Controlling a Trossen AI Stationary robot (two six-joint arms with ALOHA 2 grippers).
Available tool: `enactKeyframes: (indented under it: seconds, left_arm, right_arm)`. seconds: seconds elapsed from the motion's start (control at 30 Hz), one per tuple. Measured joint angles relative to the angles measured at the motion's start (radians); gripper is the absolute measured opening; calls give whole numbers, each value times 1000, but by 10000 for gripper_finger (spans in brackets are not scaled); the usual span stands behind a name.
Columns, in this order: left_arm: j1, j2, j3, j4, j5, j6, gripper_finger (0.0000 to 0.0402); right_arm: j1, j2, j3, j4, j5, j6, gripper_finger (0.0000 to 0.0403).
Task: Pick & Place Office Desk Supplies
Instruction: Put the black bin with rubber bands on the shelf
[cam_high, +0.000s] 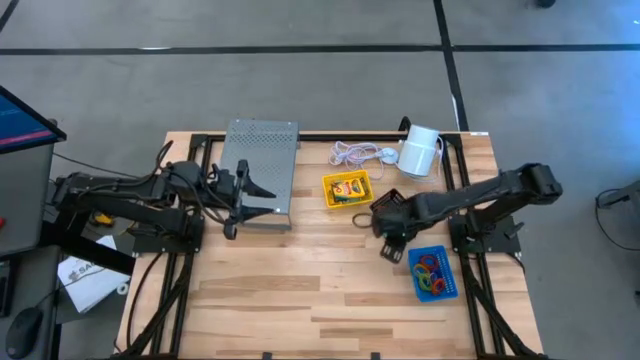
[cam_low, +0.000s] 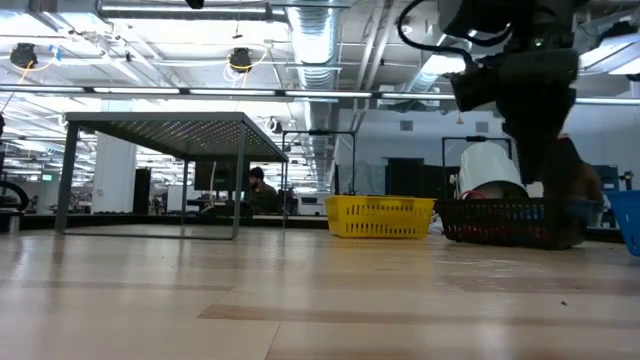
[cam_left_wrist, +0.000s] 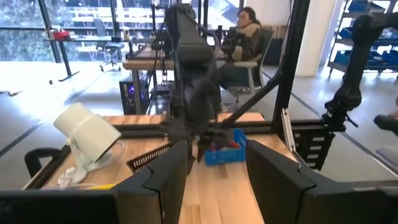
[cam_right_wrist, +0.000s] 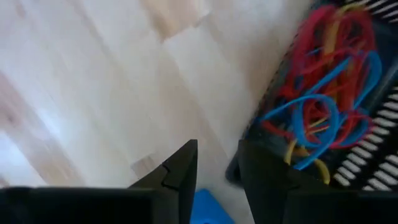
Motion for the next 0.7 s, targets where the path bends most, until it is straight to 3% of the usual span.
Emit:
enactKeyframes:
  seconds: [0.33, 0.7]
  left_arm:
    - [1, -18, 0, -37, 2, 2, 158]
    - [1, -18, 0, -87, 4, 3, 158]
  right_arm:
    - [30, 194, 170, -193, 92, -32, 151]
    - [-5, 267, 205, -182, 80, -52, 191]
